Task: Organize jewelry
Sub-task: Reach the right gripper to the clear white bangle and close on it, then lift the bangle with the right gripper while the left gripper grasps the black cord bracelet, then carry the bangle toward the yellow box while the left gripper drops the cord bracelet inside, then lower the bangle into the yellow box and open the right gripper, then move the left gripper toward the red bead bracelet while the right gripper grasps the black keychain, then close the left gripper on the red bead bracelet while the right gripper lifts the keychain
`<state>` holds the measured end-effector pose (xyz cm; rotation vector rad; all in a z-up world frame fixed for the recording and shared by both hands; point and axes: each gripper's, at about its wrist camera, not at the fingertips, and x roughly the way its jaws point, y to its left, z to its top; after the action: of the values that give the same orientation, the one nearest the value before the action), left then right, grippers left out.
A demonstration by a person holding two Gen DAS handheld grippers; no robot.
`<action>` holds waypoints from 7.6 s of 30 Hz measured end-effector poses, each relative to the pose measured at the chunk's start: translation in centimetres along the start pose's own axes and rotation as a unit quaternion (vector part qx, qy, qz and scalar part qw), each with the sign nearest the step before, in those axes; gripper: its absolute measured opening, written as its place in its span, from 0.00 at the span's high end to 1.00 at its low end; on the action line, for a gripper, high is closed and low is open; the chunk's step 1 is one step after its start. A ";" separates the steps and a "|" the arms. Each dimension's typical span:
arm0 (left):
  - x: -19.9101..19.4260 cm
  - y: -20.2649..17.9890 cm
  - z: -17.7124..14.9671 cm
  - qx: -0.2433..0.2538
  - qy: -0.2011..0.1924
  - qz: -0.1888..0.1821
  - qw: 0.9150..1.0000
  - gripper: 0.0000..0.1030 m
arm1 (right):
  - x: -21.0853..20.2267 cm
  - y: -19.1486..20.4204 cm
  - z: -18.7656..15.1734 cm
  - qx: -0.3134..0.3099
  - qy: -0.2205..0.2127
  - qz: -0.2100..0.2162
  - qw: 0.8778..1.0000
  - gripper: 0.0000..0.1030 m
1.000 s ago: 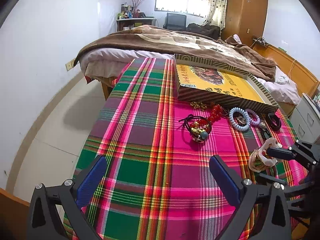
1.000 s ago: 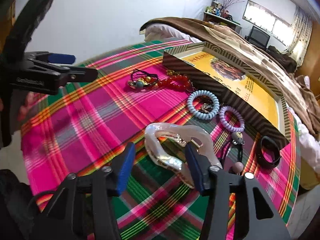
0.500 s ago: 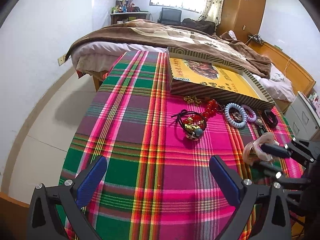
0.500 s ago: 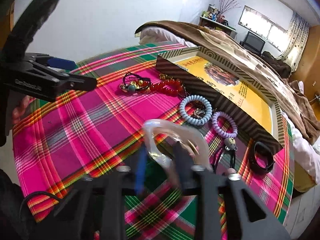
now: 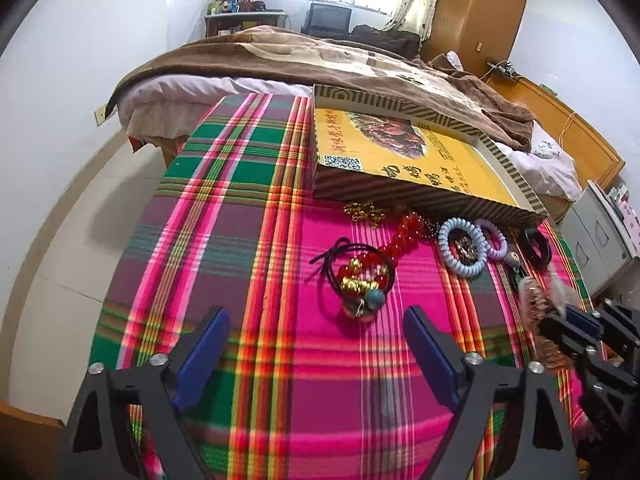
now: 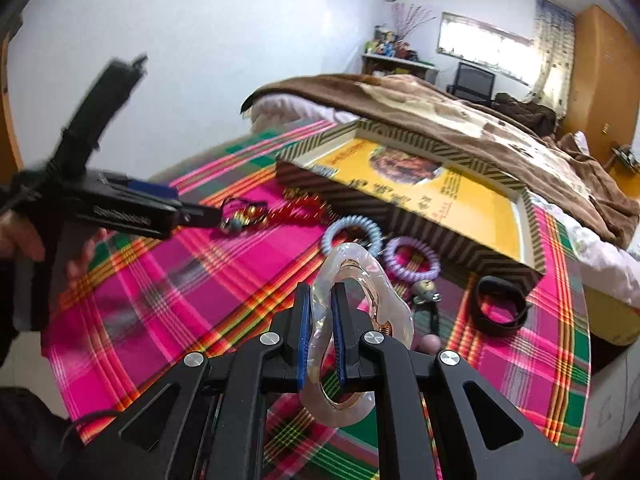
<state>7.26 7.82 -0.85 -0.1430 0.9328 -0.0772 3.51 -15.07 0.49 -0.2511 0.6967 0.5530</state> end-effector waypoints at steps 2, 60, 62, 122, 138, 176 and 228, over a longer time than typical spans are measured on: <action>0.5 -0.2 0.3 0.000 0.003 0.008 1.000 0.25 | -0.4 -0.5 0.0 0.010 -0.007 -0.002 1.000 0.90; 0.1 -5.2 10.9 0.048 -0.072 -0.063 0.994 0.97 | 0.6 -10.1 6.6 0.092 -0.032 -0.083 0.992 0.90; 1.2 -5.5 11.9 0.049 -0.067 -0.068 0.994 0.97 | 1.4 -11.3 7.2 0.093 -0.027 -0.091 0.991 0.90; 13.3 -5.3 16.2 0.054 0.020 0.005 0.998 0.44 | 12.8 -18.9 9.1 0.128 0.075 -0.124 0.981 0.62; 6.1 -5.4 13.7 0.053 -0.033 0.006 0.998 0.31 | 7.3 -15.9 9.2 0.140 0.020 -0.113 0.984 0.56; -1.6 0.3 0.1 0.012 -0.067 0.013 0.998 0.22 | 3.3 -7.7 -0.7 0.141 0.057 -0.050 0.987 0.56; 6.0 -4.6 3.5 0.117 0.011 0.009 0.993 0.22 | -1.2 -10.3 -1.1 0.213 -0.014 -0.045 0.976 0.78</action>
<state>13.63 2.84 -2.83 0.0830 0.9397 -0.1715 7.84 -24.51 0.84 0.1255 0.7554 0.3092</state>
